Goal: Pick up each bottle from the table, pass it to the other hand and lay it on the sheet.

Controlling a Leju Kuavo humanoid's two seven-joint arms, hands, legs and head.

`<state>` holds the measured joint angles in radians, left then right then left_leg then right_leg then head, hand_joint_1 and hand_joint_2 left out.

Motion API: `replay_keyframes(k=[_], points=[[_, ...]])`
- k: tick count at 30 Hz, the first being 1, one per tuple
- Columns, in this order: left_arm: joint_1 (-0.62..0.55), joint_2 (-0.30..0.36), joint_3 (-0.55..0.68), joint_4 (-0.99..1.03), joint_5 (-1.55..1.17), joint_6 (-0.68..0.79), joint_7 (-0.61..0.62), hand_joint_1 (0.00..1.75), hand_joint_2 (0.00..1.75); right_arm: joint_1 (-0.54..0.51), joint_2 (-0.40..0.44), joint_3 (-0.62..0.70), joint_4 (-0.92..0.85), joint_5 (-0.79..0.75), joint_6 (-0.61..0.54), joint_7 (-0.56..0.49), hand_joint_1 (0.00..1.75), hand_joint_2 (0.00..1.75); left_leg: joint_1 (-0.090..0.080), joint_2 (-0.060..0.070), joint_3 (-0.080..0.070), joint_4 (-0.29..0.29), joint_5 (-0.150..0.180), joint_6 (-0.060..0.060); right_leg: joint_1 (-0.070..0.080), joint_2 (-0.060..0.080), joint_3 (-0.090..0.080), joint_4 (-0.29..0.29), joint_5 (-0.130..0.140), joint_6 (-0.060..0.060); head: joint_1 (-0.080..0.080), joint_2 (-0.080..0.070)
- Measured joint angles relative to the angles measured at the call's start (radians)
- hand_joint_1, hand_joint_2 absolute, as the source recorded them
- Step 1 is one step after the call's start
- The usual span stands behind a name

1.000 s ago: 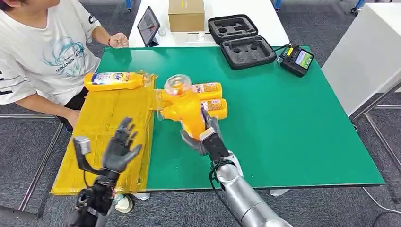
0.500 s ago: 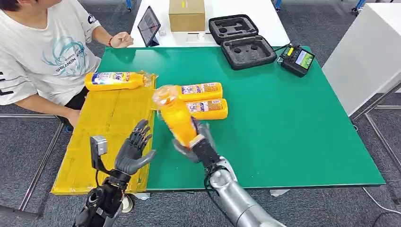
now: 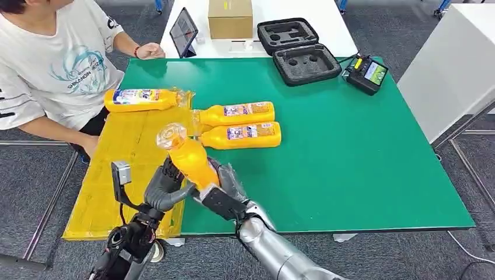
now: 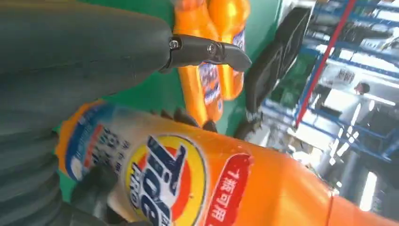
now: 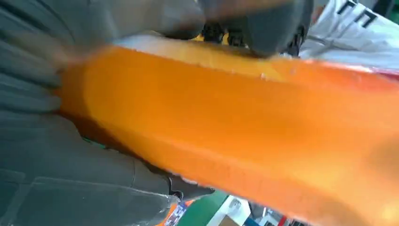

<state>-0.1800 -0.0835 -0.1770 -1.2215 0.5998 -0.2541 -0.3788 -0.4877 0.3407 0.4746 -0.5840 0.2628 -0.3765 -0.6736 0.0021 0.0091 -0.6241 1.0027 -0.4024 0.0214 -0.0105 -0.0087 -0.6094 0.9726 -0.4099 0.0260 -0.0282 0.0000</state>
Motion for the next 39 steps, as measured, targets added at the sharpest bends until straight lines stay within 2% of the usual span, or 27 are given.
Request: replay_keyframes(k=[6,11,17,18,19,20,39], points=[[0.013,0.003,-0.023,-0.018,0.048,-0.023,0.009,0.0,1.75,-0.008,0.009,0.094,0.048,-0.04,-0.019,0.045,1.75,1.75,0.0,0.001,0.0,0.0,0.0,0.0,0.0,0.001,-0.001,0.0,0.0,0.0,-0.001,0.0],[0.03,0.008,-0.028,-0.052,0.05,-0.018,0.02,0.0,1.75,-0.023,0.016,0.112,0.082,-0.059,-0.038,0.046,1.75,1.75,0.0,0.001,0.0,0.0,0.0,0.0,0.0,0.001,-0.001,0.0,0.0,0.0,0.0,0.0],[0.034,0.008,-0.046,-0.077,0.021,0.015,0.043,0.0,1.75,-0.029,0.019,0.112,0.096,-0.063,-0.113,0.063,1.75,1.75,0.0,0.001,0.0,0.0,0.0,0.0,0.0,0.001,-0.001,0.0,0.0,0.0,0.0,0.0],[0.034,0.008,-0.049,-0.083,0.011,0.025,0.043,0.16,1.75,-0.03,0.019,0.112,0.096,-0.059,-0.123,0.065,1.75,1.75,0.0,0.001,0.0,0.0,0.0,0.0,0.0,0.001,-0.001,0.0,0.0,0.0,0.0,0.0],[0.033,0.008,-0.054,-0.085,0.002,0.033,0.043,1.05,1.75,-0.03,0.019,0.112,0.096,-0.054,-0.13,0.065,1.75,1.75,0.0,0.001,0.0,0.0,0.0,0.0,0.0,0.001,-0.001,0.0,0.0,0.0,0.0,0.0],[0.033,0.008,-0.057,-0.089,-0.009,0.043,0.043,1.75,1.75,-0.03,0.019,0.112,0.097,-0.048,-0.135,0.065,1.75,1.75,0.0,0.001,0.0,0.0,0.0,0.0,0.0,0.001,-0.001,0.0,0.0,0.0,0.0,0.0],[0.012,0.008,-0.093,-0.094,-0.092,0.138,-0.008,1.75,1.75,-0.044,0.02,0.13,0.094,-0.006,-0.192,0.092,1.75,1.75,0.0,0.001,0.0,0.0,0.0,0.0,0.0,0.001,-0.001,0.0,0.0,0.0,0.0,0.0]])
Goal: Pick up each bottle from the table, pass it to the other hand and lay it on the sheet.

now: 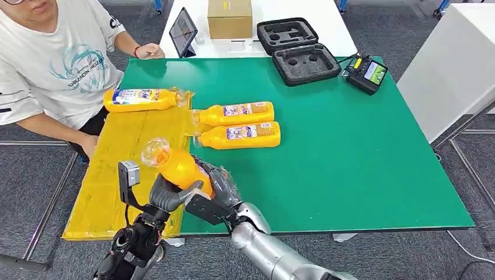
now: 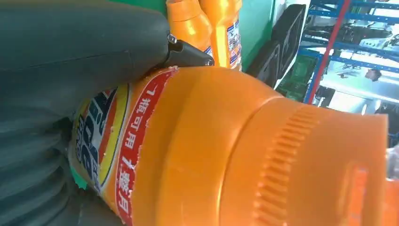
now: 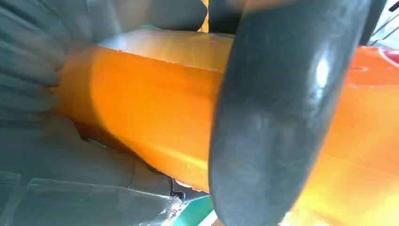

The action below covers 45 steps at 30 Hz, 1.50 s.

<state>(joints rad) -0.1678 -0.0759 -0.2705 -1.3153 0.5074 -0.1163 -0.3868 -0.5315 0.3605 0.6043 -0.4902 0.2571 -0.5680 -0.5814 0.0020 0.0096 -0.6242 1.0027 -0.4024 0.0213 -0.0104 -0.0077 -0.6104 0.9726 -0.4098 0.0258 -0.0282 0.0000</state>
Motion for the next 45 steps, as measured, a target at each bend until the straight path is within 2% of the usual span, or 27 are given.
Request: replay_keyframes(k=[5,6,7,8,9,16,18,19,22,24,25,26,28,32,37,41,44,45], points=[[-0.003,0.0,0.0,0.0,0.012,0.005,-0.002,1.75,1.75,-0.007,0.0,0.014,0.0,0.019,-0.016,0.016,1.75,1.75,0.0,0.0,0.0,0.0,0.0,0.0,0.0,0.0,0.0,0.0,0.0,0.0,0.0,0.0],[-0.004,0.0,0.0,0.0,0.012,0.005,-0.002,1.75,1.75,-0.008,0.0,0.014,0.0,0.021,-0.017,0.017,1.59,1.75,0.0,0.0,0.0,0.0,0.0,0.0,0.0,0.0,0.0,0.0,0.0,0.0,0.0,0.0],[-0.004,0.0,0.0,0.0,0.012,0.006,-0.002,1.75,1.75,-0.009,0.0,0.015,0.0,0.021,-0.018,0.018,0.0,1.75,0.0,0.0,0.0,0.0,0.0,0.0,0.0,0.0,0.0,0.0,0.0,0.0,0.0,0.0],[-0.005,0.0,0.0,0.0,0.013,0.006,-0.002,1.75,1.75,-0.01,0.0,0.016,0.0,0.023,-0.018,0.019,0.0,1.75,0.0,0.0,0.0,0.0,0.0,0.0,0.0,0.0,0.0,0.0,0.0,0.0,0.0,0.0],[-0.006,0.0,0.0,0.0,0.014,0.006,-0.002,1.75,1.75,-0.01,0.0,0.018,0.0,0.024,-0.018,0.021,0.0,0.0,0.0,0.0,0.0,0.0,0.0,0.0,0.0,0.0,0.0,0.0,0.0,0.0,0.0,0.0],[-0.007,-0.001,0.0,0.0,0.013,0.014,-0.007,1.75,1.75,-0.011,0.0,0.021,0.0,0.029,-0.018,0.024,0.0,0.0,0.0,0.0,0.0,0.0,0.0,0.0,0.0,0.0,0.0,0.0,0.0,0.0,0.0,0.0],[-0.01,-0.002,0.001,-0.006,-0.133,0.182,-0.13,1.75,1.75,-0.006,0.0,0.024,-0.017,0.042,-0.027,-0.017,0.0,0.0,0.0,0.0,0.0,0.0,0.0,0.0,0.0,0.0,0.0,0.0,0.0,0.0,0.0,0.0],[-0.028,-0.003,0.026,-0.016,-0.276,0.365,-0.229,1.75,1.75,0.038,-0.013,0.004,-0.114,0.071,-0.058,-0.06,0.0,0.0,0.0,-0.001,0.0,0.0,0.0,0.0,0.0,0.0,0.0,0.0,0.0,0.0,0.0,0.0],[-0.029,-0.003,0.076,-0.024,-0.431,0.557,-0.301,1.75,1.75,0.127,-0.031,-0.044,-0.358,0.243,-0.116,-0.104,0.0,0.0,0.0,0.0,0.0,0.0,0.0,0.0,0.0,0.0,0.0,0.0,0.0,0.0,0.0,0.0],[-0.024,-0.001,0.109,-0.032,-0.491,0.635,-0.308,1.75,1.75,0.202,-0.034,-0.092,-0.555,0.383,-0.125,-0.113,0.0,0.0,0.0,-0.001,-0.001,0.0,0.0,0.0,0.0,-0.001,0.0,0.0,-0.001,0.0,0.0,0.0],[-0.024,-0.001,0.124,-0.032,-0.505,0.665,-0.308,1.69,1.75,0.224,-0.038,-0.113,-0.661,0.451,-0.125,-0.116,0.0,0.0,0.0,-0.002,-0.002,0.0,0.0,0.0,0.0,-0.002,-0.001,0.0,-0.001,0.0,0.0,0.0],[-0.024,0.0,0.136,-0.032,-0.519,0.7,-0.309,1.75,1.75,0.242,-0.042,-0.128,-0.749,0.502,-0.125,-0.118,0.0,0.0,0.0,-0.002,-0.002,0.0,0.0,0.0,0.0,-0.002,-0.001,0.0,-0.001,0.0,0.001,0.0],[-0.026,0.003,0.161,-0.032,-0.538,0.764,-0.31,1.75,1.75,0.269,-0.049,-0.142,-0.904,0.564,-0.129,-0.119,0.0,0.0,0.0,-0.002,-0.002,0.0,-0.001,0.0,0.0,-0.002,-0.001,0.0,-0.001,0.0,0.001,0.0],[-0.032,0.011,0.195,-0.031,-0.528,0.777,-0.311,1.75,1.75,0.297,-0.057,-0.155,-1.076,0.592,-0.129,-0.119,0.0,0.0,0.0,-0.002,-0.002,0.0,0.0,0.001,0.0,-0.002,-0.001,0.0,0.0,0.0,0.001,0.0],[-0.035,0.016,0.212,-0.03,-0.569,0.8,-0.311,1.75,1.75,0.315,-0.06,-0.169,-1.164,0.582,-0.129,-0.119,0.0,0.0,0.0,-0.002,-0.002,0.0,0.0,0.001,0.0,-0.002,-0.001,0.0,0.0,0.001,0.001,0.0],[-0.084,0.022,0.226,0.036,-0.823,0.809,-0.286,1.75,1.75,0.317,-0.06,-0.171,-1.173,0.522,-0.129,-0.119,0.0,0.0,0.0,-0.002,-0.002,0.0,0.001,0.001,0.0,-0.003,0.0,0.0,0.0,0.001,0.001,0.0],[-0.139,0.044,0.212,0.136,-1.059,0.764,-0.166,1.75,1.75,0.315,-0.065,-0.161,-1.159,0.447,-0.129,-0.119,0.0,0.0,0.0,-0.001,-0.002,0.0,0.001,0.001,0.0,-0.002,0.0,0.0,0.001,0.0,0.0,0.0],[-0.164,0.054,0.198,0.184,-1.136,0.732,-0.114,1.75,1.75,0.314,-0.068,-0.153,-1.142,0.414,-0.129,-0.119,0.0,1.75,0.0,-0.001,-0.002,0.0,0.001,0.001,0.0,-0.002,0.0,0.0,0.001,0.0,0.001,0.0]])
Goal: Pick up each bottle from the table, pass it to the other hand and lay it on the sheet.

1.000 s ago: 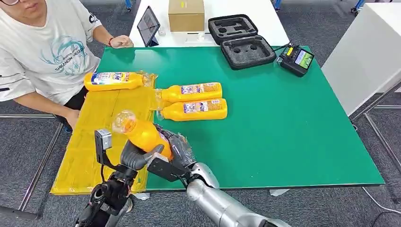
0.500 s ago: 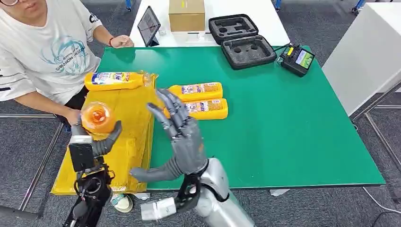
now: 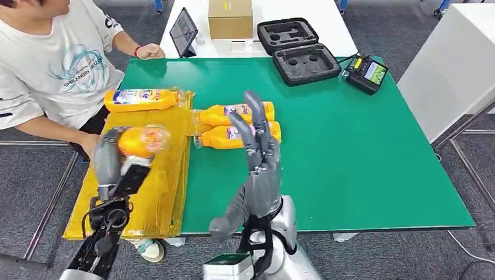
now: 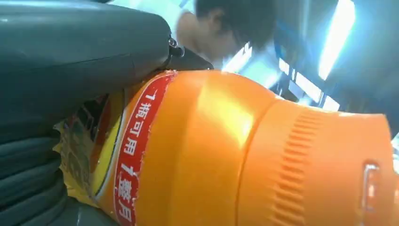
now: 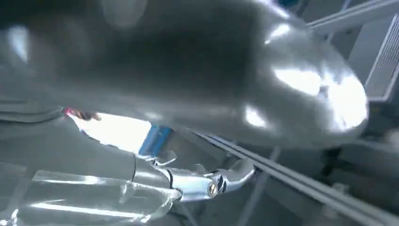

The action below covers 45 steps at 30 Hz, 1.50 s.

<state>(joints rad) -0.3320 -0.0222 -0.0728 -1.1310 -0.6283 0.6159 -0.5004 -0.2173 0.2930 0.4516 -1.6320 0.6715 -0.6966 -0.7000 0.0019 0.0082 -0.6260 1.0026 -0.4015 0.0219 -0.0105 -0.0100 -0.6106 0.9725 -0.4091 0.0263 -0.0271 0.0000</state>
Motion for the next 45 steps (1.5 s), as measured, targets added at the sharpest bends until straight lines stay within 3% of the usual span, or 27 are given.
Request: replay_keyframes(k=[4,7,11,18,26,27,28,29,30,32,34,43,44,45], points=[[-0.106,0.029,-0.063,0.205,-0.206,-0.161,0.124,1.75,1.75,-0.018,-0.012,0.054,0.083,-0.069,0.0,0.023,0.0,1.75,0.0,0.0,0.0,0.0,0.001,-0.001,0.0,0.0,0.0,0.0,0.0,0.0,-0.001,0.0],[-0.17,0.046,-0.118,0.358,-0.274,-0.286,0.136,1.75,1.75,-0.035,-0.016,0.102,0.14,-0.099,0.0,0.033,0.0,1.75,0.0,0.0,0.0,0.0,0.001,-0.001,0.0,0.001,0.0,0.001,0.0,0.0,-0.001,0.0],[-0.241,0.056,-0.159,0.483,-0.29,-0.318,0.136,1.75,1.75,-0.055,-0.017,0.132,0.188,-0.112,0.0,0.036,0.0,1.75,0.0,-0.001,0.001,0.0,0.001,-0.001,0.0,0.0,0.001,0.0,0.0,0.0,-0.001,0.0],[-0.289,0.066,-0.187,0.57,-0.294,-0.329,0.136,1.75,1.75,-0.065,-0.02,0.149,0.222,-0.115,0.0,0.036,0.0,1.75,0.0,0.0,0.004,0.0,0.001,-0.001,0.0,0.0,0.004,0.0,0.0,0.0,-0.001,0.0],[-0.367,0.073,-0.231,0.643,-0.338,-0.563,0.133,1.73,1.75,-0.07,-0.027,0.165,0.251,-0.121,0.0,0.039,0.0,1.75,0.0,-0.001,0.012,-0.001,0.0,-0.001,0.0,0.0,0.013,0.0,0.0,-0.001,-0.001,0.0],[-0.376,0.074,-0.235,0.65,-0.343,-0.581,0.133,1.66,1.75,-0.07,-0.028,0.165,0.254,-0.121,0.0,0.039,0.0,1.75,0.0,-0.001,0.013,-0.001,0.0,-0.001,0.0,0.0,0.013,0.0,0.0,-0.001,-0.001,0.0],[-0.385,0.074,-0.24,0.657,-0.344,-0.598,0.133,0.94,1.75,-0.07,-0.028,0.165,0.257,-0.123,0.0,0.039,0.0,1.75,0.0,-0.001,0.013,-0.001,0.0,-0.002,0.0,0.0,0.014,0.0,0.0,-0.001,-0.001,0.0],[-0.392,0.074,-0.244,0.662,-0.343,-0.609,0.133,0.75,1.75,-0.07,-0.029,0.165,0.259,-0.123,0.0,0.039,0.0,1.75,0.0,-0.001,0.014,-0.001,0.0,-0.002,0.0,0.0,0.014,0.0,0.0,-0.001,-0.001,0.0],[-0.399,0.074,-0.245,0.668,-0.341,-0.624,0.133,0.3,1.75,-0.07,-0.03,0.165,0.261,-0.123,0.0,0.039,0.0,1.75,0.0,-0.001,0.015,-0.001,0.0,-0.002,0.0,0.0,0.015,0.0,0.0,-0.001,-0.001,0.0],[-0.411,0.074,-0.247,0.677,-0.335,-0.658,0.13,0.28,1.75,-0.069,-0.031,0.165,0.264,-0.124,0.0,0.039,0.0,1.75,0.0,0.0,0.015,-0.001,0.0,-0.002,0.0,0.0,0.015,0.0,0.0,-0.001,-0.001,0.0],[-0.419,0.074,-0.248,0.687,-0.324,-0.707,0.122,0.02,1.75,-0.069,-0.032,0.165,0.266,-0.127,0.0,0.039,0.0,1.75,0.0,0.0,0.016,-0.001,0.0,-0.002,0.0,0.001,0.016,0.0,0.0,-0.001,-0.001,0.0],[-0.444,0.076,-0.233,0.718,-0.257,-0.843,0.083,0.0,1.75,-0.069,-0.033,0.166,0.271,-0.122,0.0,0.058,0.0,1.75,0.0,0.0,0.016,-0.001,0.0,-0.002,0.0,0.001,0.016,0.0,0.0,-0.001,-0.001,0.0],[-0.444,0.075,-0.231,0.719,-0.254,-0.849,0.082,0.0,0.0,-0.069,-0.033,0.166,0.271,-0.118,0.0,0.06,0.0,1.75,0.0,0.0,0.016,-0.001,0.0,-0.001,0.0,0.001,0.016,0.0,0.0,-0.001,-0.001,0.0],[-0.444,0.075,-0.228,0.719,-0.247,-0.853,0.082,0.0,0.0,-0.069,-0.033,0.166,0.271,-0.115,0.0,0.061,0.0,1.75,0.0,0.0,0.016,-0.001,0.0,-0.001,0.0,0.001,0.016,0.0,0.0,-0.001,-0.001,0.0]])
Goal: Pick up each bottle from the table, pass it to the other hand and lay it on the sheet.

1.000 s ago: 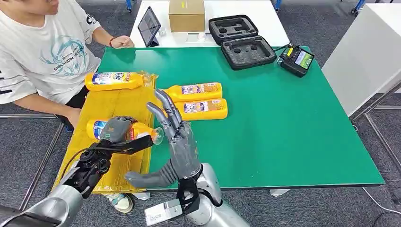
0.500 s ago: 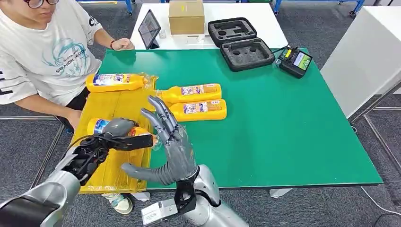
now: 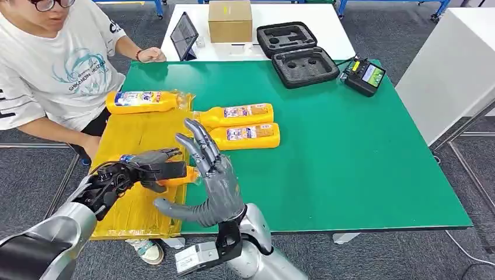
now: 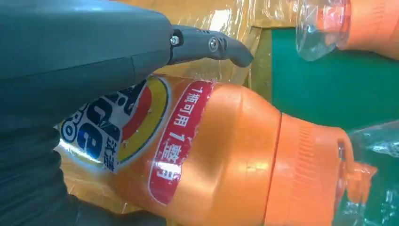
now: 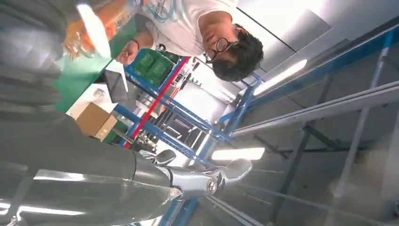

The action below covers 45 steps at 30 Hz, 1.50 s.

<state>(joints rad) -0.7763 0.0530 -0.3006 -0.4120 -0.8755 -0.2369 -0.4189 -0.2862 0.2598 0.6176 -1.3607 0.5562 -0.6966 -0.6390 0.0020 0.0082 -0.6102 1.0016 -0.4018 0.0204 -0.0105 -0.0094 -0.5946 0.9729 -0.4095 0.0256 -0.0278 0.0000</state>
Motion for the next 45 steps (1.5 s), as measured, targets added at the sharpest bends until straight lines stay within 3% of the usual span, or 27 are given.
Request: replay_keyframes(k=[14,21,30,31,33,36,41,45], points=[[0.008,-0.011,0.073,0.006,0.113,0.013,-0.021,0.0,0.0,0.012,-0.008,0.0,0.0,0.035,0.003,0.029,0.0,1.75,0.0,0.0,0.0,0.0,0.0,0.0,0.0,0.0,0.0,0.0,0.0,0.0,0.0,0.0],[0.077,-0.044,0.28,-0.026,0.454,0.182,-0.192,0.0,0.0,0.032,-0.016,0.0,0.0,0.056,0.002,0.032,0.0,1.75,0.0,0.0,-0.005,0.0,0.001,0.0,0.0,0.0,-0.005,0.0,0.0,0.0,0.0,0.0],[0.13,-0.06,0.444,-0.096,0.639,0.349,-0.278,0.0,0.0,0.036,-0.016,0.0,0.017,0.051,0.002,0.026,0.0,1.75,0.0,0.0,-0.009,0.001,0.001,0.0,0.0,0.0,-0.01,0.0,0.0,0.0,0.0,0.0],[0.148,-0.061,0.447,-0.13,0.667,0.416,-0.28,0.0,1.75,0.036,-0.016,-0.001,0.02,0.053,0.002,0.022,0.0,1.75,0.0,0.0,-0.009,0.001,0.001,0.0,0.0,0.0,-0.01,0.0,0.0,0.0,0.0,0.0],[0.19,-0.066,0.441,-0.235,0.734,0.617,-0.283,0.0,1.75,0.037,-0.016,-0.011,0.026,0.089,0.002,0.022,0.0,1.75,0.0,0.001,-0.011,0.001,0.001,0.0,0.0,0.001,-0.012,0.0,0.0,0.0,0.0,0.0],[0.264,-0.066,0.409,-0.436,0.736,0.877,-0.284,0.0,1.75,0.034,-0.016,-0.056,0.05,0.264,0.002,0.119,0.0,1.75,0.0,0.001,-0.012,0.001,0.001,0.0,0.0,0.001,-0.013,0.0,0.0,0.0,0.0,0.0],[0.367,-0.095,0.457,-0.766,0.543,0.934,-0.285,0.0,1.75,0.004,-0.035,-0.16,0.12,0.478,0.002,0.315,0.0,1.75,0.0,0.0,-0.014,0.001,0.001,0.001,0.0,0.0,-0.014,0.0,0.0,0.001,0.0,0.0],[0.397,-0.12,0.497,-0.903,0.522,0.936,-0.285,0.0,1.75,-0.007,-0.052,-0.198,0.155,0.512,0.002,0.341,0.0,1.75,-0.001,0.0,-0.014,0.001,0.0,0.001,0.0,0.0,-0.014,0.0,0.001,0.001,0.0,0.0]])
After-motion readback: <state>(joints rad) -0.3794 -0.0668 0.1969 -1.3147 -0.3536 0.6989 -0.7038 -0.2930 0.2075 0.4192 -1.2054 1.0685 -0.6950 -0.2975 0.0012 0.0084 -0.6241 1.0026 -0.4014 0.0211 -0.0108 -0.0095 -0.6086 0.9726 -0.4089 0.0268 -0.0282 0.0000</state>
